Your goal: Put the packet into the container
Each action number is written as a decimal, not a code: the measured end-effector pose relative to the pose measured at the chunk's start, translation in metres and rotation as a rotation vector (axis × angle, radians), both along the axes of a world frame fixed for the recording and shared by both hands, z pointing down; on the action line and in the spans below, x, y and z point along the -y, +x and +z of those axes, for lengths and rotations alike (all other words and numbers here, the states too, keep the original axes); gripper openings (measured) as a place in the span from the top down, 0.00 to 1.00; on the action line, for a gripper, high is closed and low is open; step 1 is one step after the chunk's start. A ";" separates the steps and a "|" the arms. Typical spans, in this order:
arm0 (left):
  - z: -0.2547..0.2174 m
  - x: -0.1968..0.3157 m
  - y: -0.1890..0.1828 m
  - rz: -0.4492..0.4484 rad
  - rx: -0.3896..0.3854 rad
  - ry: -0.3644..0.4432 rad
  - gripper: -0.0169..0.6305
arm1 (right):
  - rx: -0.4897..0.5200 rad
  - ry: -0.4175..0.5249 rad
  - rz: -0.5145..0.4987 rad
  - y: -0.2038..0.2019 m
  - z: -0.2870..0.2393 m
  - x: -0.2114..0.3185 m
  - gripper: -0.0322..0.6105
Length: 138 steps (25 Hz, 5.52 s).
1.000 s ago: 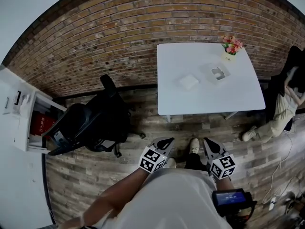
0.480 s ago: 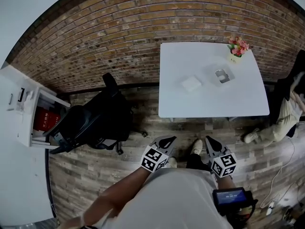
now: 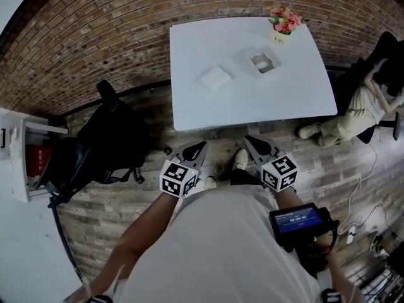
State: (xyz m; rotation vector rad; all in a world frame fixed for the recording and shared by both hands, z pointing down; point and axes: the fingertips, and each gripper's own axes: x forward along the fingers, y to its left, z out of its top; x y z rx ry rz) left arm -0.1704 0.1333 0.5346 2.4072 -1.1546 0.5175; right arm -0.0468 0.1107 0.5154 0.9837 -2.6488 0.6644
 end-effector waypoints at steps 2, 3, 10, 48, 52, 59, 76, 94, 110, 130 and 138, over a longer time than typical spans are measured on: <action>-0.002 0.008 0.006 -0.007 -0.005 -0.006 0.95 | 0.002 -0.002 -0.013 0.002 -0.002 0.010 0.93; -0.001 0.011 0.009 -0.011 -0.005 -0.010 0.95 | 0.003 -0.003 -0.020 0.003 -0.001 0.016 0.93; 0.008 0.034 0.019 -0.026 0.025 -0.034 0.95 | 0.028 -0.018 -0.075 0.000 0.008 0.049 0.93; 0.008 0.156 0.070 -0.030 0.161 -0.068 0.95 | 0.108 -0.072 -0.065 0.068 0.027 0.141 0.93; 0.016 0.174 0.067 -0.012 0.181 -0.091 0.95 | 0.095 -0.065 -0.053 0.068 0.025 0.157 0.93; 0.045 0.198 0.036 0.042 0.283 -0.211 0.81 | 0.070 -0.074 -0.048 0.061 0.025 0.174 0.93; 0.075 0.258 0.019 0.237 0.394 -0.349 0.36 | 0.038 -0.136 0.012 0.041 0.041 0.189 0.93; 0.115 0.264 0.038 0.346 0.511 -0.512 0.25 | 0.025 -0.176 0.115 0.057 0.053 0.191 0.93; 0.097 0.264 0.031 0.323 0.446 -0.432 0.38 | -0.005 -0.165 0.130 0.046 0.051 0.187 0.93; 0.058 0.224 0.044 0.256 0.224 -0.321 0.38 | -0.057 -0.110 0.132 0.062 0.037 0.202 0.93; 0.047 0.227 0.054 0.174 0.200 -0.306 0.38 | -0.045 -0.123 0.064 0.075 0.039 0.205 0.93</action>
